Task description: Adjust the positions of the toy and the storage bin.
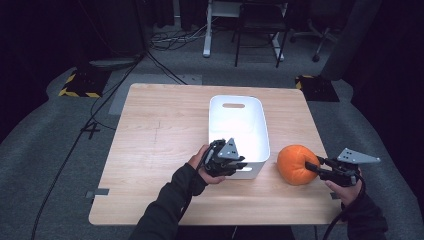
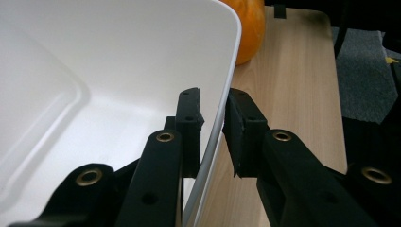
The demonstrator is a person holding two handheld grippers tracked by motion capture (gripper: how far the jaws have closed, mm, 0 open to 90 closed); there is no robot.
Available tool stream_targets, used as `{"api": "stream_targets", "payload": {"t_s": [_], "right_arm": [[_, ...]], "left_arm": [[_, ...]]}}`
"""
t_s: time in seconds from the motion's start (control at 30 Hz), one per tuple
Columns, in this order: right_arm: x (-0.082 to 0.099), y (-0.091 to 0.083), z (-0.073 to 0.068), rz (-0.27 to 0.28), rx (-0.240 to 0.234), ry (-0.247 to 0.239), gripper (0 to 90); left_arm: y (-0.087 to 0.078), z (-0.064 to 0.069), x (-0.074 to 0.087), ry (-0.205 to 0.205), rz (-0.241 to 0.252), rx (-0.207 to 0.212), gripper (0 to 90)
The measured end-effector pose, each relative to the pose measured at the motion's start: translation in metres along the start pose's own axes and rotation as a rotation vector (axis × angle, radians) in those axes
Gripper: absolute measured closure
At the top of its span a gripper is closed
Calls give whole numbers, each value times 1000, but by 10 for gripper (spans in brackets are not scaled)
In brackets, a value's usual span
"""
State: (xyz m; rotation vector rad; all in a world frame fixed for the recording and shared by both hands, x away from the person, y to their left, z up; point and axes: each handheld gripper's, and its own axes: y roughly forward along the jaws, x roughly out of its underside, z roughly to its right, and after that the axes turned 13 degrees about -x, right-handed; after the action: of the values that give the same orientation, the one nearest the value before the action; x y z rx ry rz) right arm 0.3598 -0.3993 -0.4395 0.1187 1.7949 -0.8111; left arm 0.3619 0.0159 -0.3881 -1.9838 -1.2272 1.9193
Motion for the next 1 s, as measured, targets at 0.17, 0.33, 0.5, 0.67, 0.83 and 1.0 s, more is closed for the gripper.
{"api": "stream_targets", "payload": {"t_s": [0.17, 0.33, 0.5, 0.67, 0.83, 1.0], "right_arm": [[0, 0, 0, -2, 0, -1, 576], [0, 0, 0, 0, -3, 3, 577], [0, 0, 0, 0, -4, 3, 578], [0, 0, 0, 0, -4, 2, 578], [0, -1, 1, -4, -5, -4, 578], [1, 0, 0, 3, -5, 7, 578]], "left_arm": [[-6, 3, 3, 1, -2, 10, 760], [-10, 2, 7, -22, 37, 0, 696], [-19, -1, 9, -46, 56, -50, 589], [-32, -1, 9, -53, 82, -95, 529], [-43, -2, 12, -42, 82, -152, 414], [-57, -6, 23, -74, 91, -223, 279]]}}
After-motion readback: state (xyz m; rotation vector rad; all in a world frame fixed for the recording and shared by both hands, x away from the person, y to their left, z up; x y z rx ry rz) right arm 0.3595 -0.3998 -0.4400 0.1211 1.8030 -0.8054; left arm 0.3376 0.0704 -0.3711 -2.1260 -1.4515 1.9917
